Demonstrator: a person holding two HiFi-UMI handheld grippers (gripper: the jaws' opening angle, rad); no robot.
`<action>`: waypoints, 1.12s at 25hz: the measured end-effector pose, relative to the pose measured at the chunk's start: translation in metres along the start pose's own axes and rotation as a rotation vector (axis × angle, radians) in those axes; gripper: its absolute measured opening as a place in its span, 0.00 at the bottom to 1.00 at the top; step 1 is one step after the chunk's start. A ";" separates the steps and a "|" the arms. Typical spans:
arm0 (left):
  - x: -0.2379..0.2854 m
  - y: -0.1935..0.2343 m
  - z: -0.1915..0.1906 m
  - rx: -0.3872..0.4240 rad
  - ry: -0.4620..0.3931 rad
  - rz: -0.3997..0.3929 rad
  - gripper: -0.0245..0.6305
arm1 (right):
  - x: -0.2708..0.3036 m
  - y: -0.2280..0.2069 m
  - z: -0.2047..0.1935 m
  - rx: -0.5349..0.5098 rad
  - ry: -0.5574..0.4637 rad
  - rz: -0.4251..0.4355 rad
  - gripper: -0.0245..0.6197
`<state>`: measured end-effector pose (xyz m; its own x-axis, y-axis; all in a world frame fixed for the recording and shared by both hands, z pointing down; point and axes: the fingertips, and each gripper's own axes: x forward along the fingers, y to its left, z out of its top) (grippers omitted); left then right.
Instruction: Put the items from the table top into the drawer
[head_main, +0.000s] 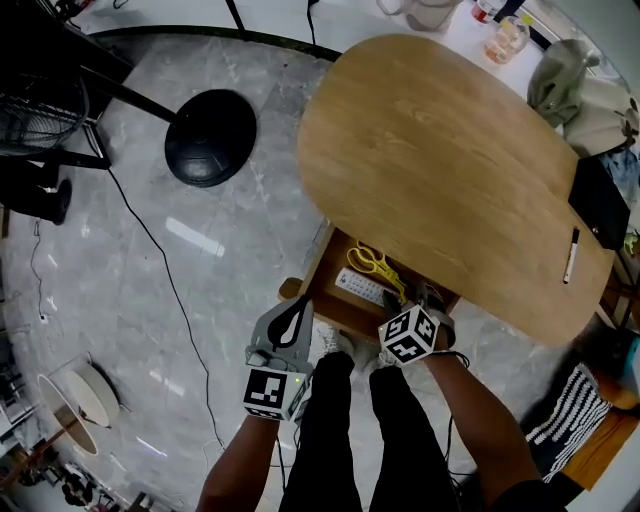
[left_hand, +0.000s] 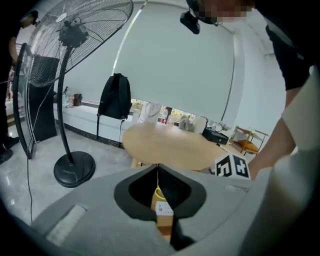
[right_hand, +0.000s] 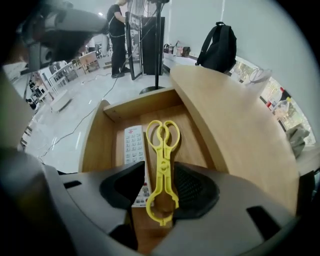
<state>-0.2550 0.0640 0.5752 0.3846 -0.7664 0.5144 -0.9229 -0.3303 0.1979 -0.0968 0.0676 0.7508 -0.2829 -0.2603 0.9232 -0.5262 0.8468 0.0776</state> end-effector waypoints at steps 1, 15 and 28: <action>0.002 0.000 0.004 0.007 0.000 -0.010 0.07 | -0.010 0.002 0.004 0.000 -0.020 0.003 0.29; 0.039 -0.026 0.076 0.161 -0.006 -0.196 0.07 | -0.151 -0.032 0.077 0.385 -0.342 -0.118 0.28; 0.081 -0.121 0.106 0.234 0.022 -0.366 0.07 | -0.224 -0.122 0.037 0.611 -0.442 -0.342 0.03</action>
<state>-0.1101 -0.0166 0.5048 0.6831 -0.5644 0.4634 -0.6956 -0.6960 0.1778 0.0011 0.0053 0.5208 -0.2500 -0.7244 0.6424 -0.9476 0.3194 -0.0086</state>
